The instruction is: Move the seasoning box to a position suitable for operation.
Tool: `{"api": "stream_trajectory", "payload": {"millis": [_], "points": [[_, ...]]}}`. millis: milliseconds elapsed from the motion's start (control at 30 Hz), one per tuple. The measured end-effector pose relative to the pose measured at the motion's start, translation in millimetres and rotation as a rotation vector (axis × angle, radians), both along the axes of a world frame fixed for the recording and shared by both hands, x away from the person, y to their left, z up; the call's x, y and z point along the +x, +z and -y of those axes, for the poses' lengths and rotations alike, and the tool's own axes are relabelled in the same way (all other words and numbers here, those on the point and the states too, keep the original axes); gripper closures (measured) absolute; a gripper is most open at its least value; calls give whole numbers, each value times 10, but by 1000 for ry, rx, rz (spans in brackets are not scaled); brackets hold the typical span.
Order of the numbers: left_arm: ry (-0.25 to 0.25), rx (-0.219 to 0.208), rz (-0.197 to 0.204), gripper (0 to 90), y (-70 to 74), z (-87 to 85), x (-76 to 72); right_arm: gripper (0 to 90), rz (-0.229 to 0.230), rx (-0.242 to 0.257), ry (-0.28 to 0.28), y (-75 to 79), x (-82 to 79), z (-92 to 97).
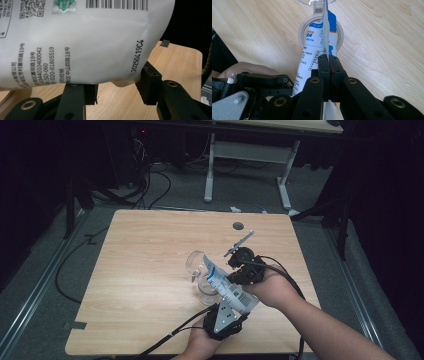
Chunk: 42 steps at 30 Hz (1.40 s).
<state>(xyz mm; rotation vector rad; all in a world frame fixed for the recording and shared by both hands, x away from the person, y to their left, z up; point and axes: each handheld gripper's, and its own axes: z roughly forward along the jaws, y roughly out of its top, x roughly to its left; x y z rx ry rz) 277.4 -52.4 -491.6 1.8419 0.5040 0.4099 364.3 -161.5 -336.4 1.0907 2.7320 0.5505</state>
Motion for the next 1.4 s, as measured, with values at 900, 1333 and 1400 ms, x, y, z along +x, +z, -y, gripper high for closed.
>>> {"api": "stream_trajectory", "payload": {"millis": [900,1333,1400], "points": [[6,-2,6,570,4,1,21,896,-42,-1,-26,26,59,-29],[17,-11,8,571,22,-1,31,895,-26,-10,3,41,69,-46],[15,-13,6,570,23,-1,33,895,-27,-11,3,45,70,-54]]}}
